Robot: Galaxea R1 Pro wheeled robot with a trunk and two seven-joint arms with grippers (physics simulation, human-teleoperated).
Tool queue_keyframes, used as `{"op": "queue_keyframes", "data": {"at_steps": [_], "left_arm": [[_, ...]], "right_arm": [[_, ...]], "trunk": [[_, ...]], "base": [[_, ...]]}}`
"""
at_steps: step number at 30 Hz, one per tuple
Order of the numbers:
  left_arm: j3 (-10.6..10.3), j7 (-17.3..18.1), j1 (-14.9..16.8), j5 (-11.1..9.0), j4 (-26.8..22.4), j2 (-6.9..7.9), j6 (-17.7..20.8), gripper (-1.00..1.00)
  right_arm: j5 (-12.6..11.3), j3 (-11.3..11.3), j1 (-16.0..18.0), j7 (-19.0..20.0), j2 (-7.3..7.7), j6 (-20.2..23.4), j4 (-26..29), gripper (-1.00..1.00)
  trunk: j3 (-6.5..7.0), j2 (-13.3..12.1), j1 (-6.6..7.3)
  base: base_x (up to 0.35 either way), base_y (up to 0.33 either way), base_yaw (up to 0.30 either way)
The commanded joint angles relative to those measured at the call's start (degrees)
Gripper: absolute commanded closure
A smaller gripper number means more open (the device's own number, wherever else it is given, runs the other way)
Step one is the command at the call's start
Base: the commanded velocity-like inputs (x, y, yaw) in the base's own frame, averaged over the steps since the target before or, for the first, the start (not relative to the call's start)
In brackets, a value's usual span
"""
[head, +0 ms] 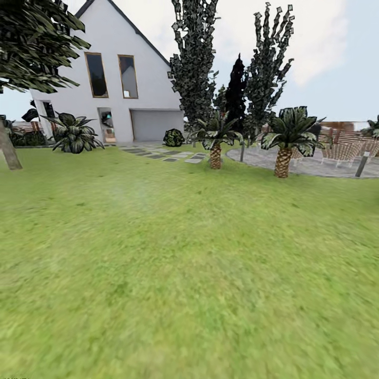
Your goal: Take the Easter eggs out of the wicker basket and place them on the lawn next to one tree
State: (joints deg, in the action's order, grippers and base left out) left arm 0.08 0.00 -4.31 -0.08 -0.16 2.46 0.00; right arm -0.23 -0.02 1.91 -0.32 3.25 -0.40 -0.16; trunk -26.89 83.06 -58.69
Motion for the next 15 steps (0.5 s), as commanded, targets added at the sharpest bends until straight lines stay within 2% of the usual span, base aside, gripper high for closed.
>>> {"op": "queue_keyframes", "data": {"at_steps": [1,15], "left_arm": [[0.0,0.0,0.0,0.0,0.0,0.0,0.0,-1.0],[0.0,0.0,0.0,0.0,0.0,0.0,0.0,-1.0]], "right_arm": [[0.0,0.0,0.0,0.0,0.0,0.0,0.0,-1.0],[0.1,0.0,0.0,0.0,0.0,0.0,0.0,-1.0]], "trunk": [[-0.04,0.0,-0.03],[-0.04,0.0,-0.03]], "base": [[0.332,0.0,0.29],[0.332,0.0,0.29]]}}
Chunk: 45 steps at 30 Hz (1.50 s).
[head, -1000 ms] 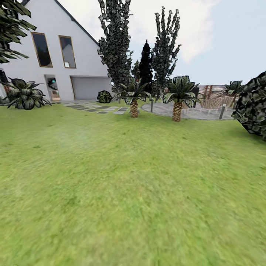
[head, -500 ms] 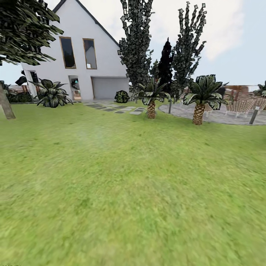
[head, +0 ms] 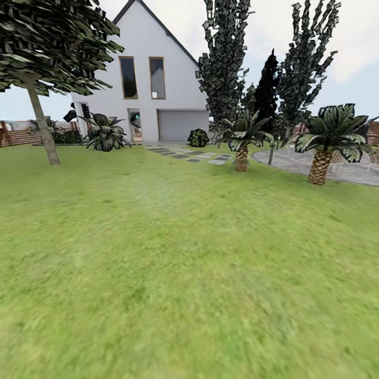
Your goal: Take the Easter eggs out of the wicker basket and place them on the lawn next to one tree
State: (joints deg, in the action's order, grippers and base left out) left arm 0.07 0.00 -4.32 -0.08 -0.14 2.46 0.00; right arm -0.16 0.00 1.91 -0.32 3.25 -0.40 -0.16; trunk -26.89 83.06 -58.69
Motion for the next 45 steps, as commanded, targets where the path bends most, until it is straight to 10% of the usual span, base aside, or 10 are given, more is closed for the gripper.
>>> {"op": "queue_keyframes", "data": {"at_steps": [1,45], "left_arm": [[0.0,0.0,0.0,0.0,0.0,0.0,0.0,-1.0],[0.0,0.0,0.0,0.0,0.0,-0.04,0.0,-1.0]], "right_arm": [[0.0,0.0,0.0,0.0,0.0,0.0,0.0,-1.0],[0.1,0.1,0.0,0.0,0.0,0.0,0.0,-1.0]], "trunk": [[-0.04,0.0,-0.03],[-0.04,0.0,-0.03]], "base": [[0.332,0.0,0.29],[0.332,0.0,0.29]]}}
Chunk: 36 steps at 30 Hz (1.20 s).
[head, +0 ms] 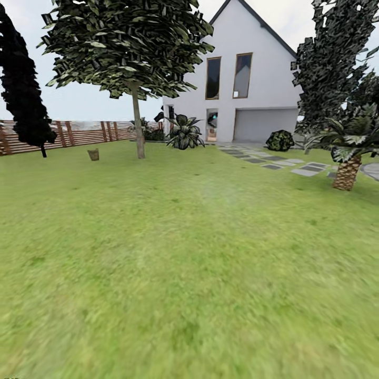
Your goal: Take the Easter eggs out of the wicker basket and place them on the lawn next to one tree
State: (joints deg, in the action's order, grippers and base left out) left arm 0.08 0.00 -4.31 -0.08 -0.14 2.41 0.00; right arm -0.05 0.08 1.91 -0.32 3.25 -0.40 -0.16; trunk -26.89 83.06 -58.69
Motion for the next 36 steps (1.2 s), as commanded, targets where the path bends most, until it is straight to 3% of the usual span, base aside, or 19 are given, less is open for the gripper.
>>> {"op": "queue_keyframes", "data": {"at_steps": [1,36], "left_arm": [[0.0,0.0,0.0,0.0,0.0,0.0,0.0,-1.0],[0.0,0.0,0.0,0.0,0.0,-0.03,0.0,-1.0]], "right_arm": [[0.0,0.0,0.0,0.0,0.0,0.0,0.0,-1.0],[0.0,0.0,0.0,0.0,0.0,0.0,0.0,-1.0]], "trunk": [[-0.04,0.0,-0.03],[-0.04,0.0,-0.03]], "base": [[0.332,0.0,0.29],[0.332,0.0,0.29]]}}
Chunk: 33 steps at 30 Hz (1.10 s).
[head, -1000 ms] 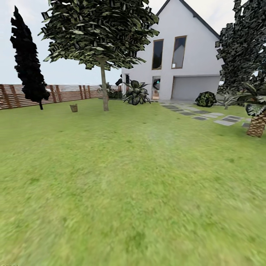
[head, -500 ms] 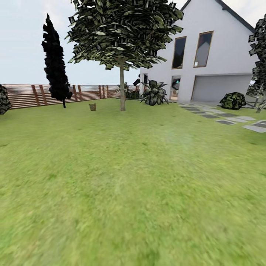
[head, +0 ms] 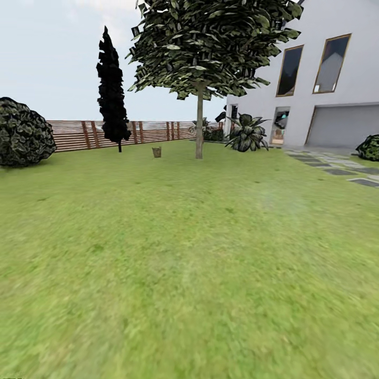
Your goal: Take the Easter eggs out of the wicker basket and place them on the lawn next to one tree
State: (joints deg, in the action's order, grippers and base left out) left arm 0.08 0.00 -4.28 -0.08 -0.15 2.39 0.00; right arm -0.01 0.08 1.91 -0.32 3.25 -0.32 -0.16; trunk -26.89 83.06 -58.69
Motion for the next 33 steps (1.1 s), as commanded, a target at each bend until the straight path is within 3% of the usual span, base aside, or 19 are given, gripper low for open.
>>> {"op": "queue_keyframes", "data": {"at_steps": [1,33], "left_arm": [[0.0,0.0,0.0,0.0,0.0,-0.01,0.0,-1.0],[0.0,0.0,0.0,0.0,0.0,0.07,0.0,-1.0]], "right_arm": [[0.0,0.0,0.0,0.0,0.0,0.0,0.0,-1.0],[0.1,0.0,0.0,0.0,0.08,0.0,0.0,-1.0]], "trunk": [[-0.04,0.0,-0.03],[-0.04,0.0,-0.03]], "base": [[0.332,0.0,0.29],[0.332,0.0,0.283]]}}
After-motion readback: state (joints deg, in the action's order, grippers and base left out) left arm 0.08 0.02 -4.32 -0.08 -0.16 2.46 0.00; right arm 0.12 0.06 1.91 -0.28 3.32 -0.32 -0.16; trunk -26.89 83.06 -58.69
